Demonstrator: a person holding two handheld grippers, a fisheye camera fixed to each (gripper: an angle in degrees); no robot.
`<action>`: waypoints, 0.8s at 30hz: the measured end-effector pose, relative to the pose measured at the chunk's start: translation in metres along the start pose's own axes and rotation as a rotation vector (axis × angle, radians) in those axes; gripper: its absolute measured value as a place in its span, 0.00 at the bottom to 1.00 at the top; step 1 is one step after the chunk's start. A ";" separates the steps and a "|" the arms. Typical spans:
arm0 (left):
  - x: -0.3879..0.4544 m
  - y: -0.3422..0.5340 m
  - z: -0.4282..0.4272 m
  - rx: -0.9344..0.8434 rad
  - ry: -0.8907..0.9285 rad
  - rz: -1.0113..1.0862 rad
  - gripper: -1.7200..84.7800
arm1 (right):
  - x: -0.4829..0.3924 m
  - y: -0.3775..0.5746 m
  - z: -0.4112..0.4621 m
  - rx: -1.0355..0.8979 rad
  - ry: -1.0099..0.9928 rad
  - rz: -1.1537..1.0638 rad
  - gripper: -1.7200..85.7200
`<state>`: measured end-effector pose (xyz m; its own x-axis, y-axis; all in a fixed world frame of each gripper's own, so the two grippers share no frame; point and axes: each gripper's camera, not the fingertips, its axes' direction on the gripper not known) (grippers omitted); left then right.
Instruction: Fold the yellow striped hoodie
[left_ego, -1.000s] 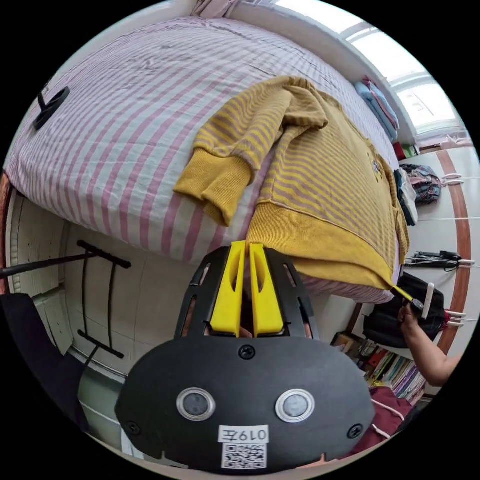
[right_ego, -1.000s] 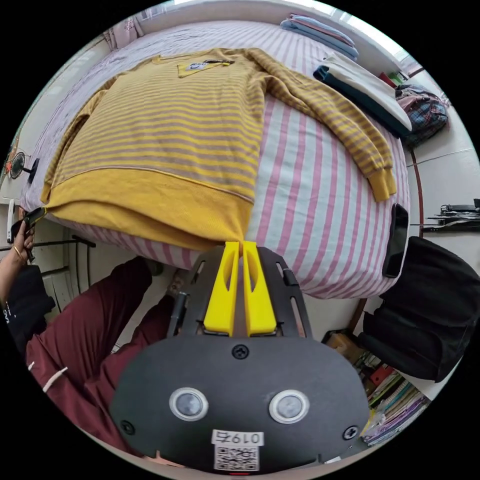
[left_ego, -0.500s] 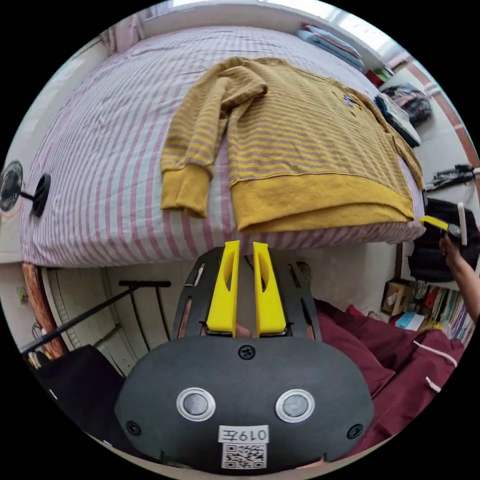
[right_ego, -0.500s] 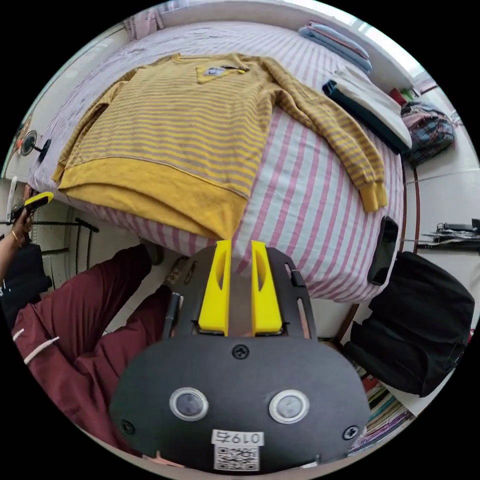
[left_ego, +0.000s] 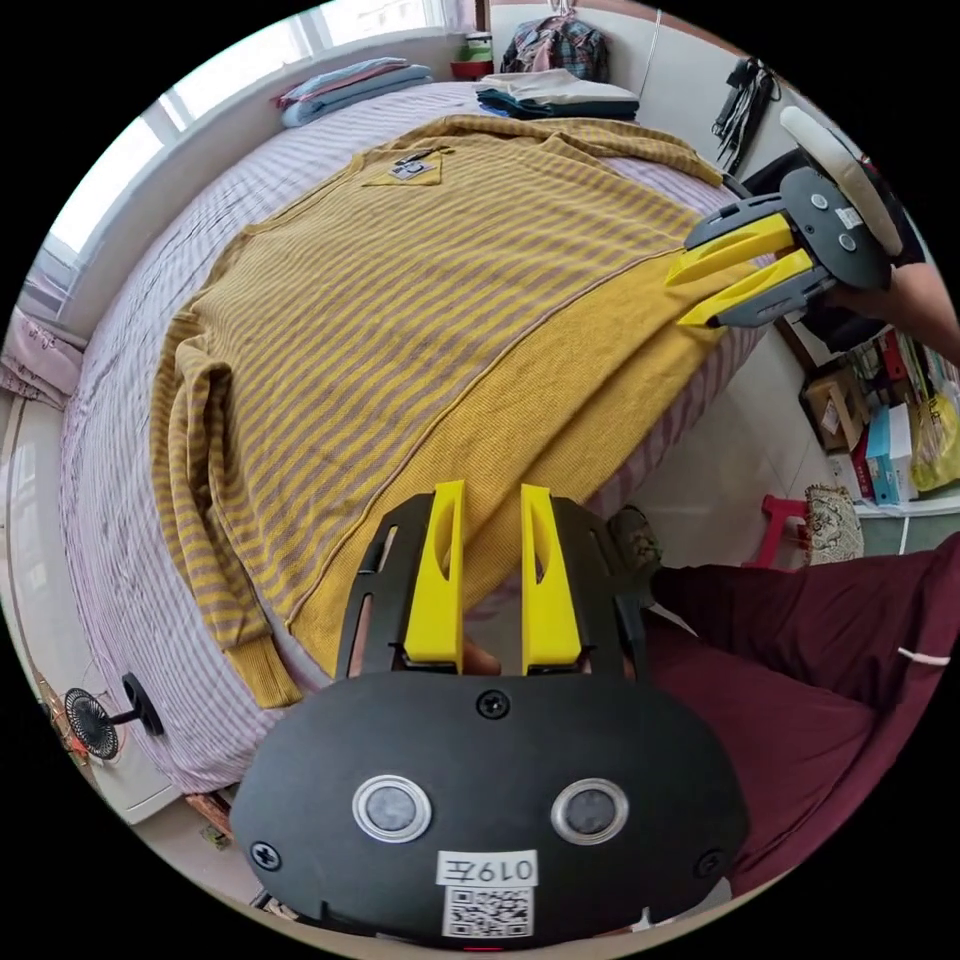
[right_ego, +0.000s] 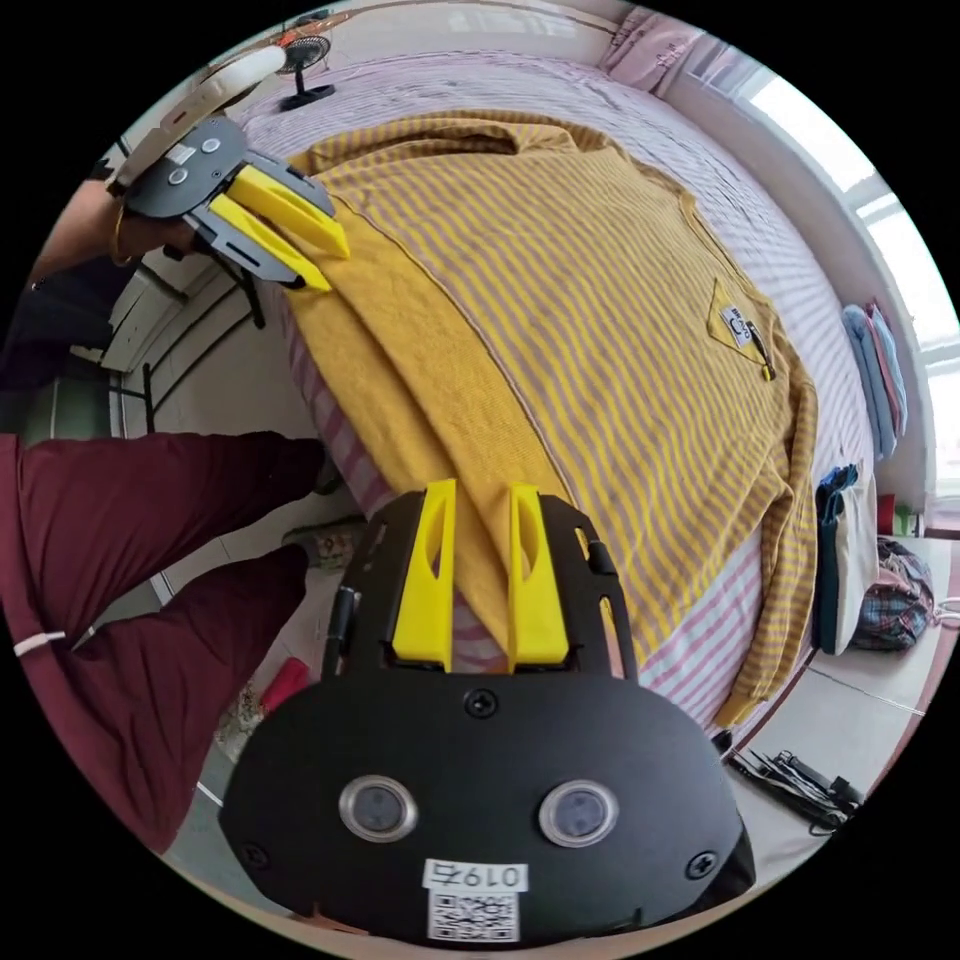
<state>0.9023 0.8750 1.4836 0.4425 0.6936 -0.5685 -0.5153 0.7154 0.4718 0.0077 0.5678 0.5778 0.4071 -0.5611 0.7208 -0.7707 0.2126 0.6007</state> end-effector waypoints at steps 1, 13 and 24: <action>-0.001 0.000 0.004 -0.002 0.000 0.009 0.10 | -0.002 0.000 0.002 -0.004 0.004 -0.011 0.11; -0.024 0.022 0.005 0.050 0.072 -0.144 0.03 | -0.010 0.028 -0.013 0.017 -0.011 0.056 0.02; -0.003 0.014 0.029 -0.046 -0.004 -0.017 0.03 | -0.030 0.048 -0.014 -0.007 -0.058 0.005 0.01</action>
<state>0.9149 0.8855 1.5113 0.4543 0.6817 -0.5735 -0.5411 0.7226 0.4301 -0.0348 0.6058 0.5896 0.3740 -0.6050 0.7029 -0.7694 0.2208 0.5994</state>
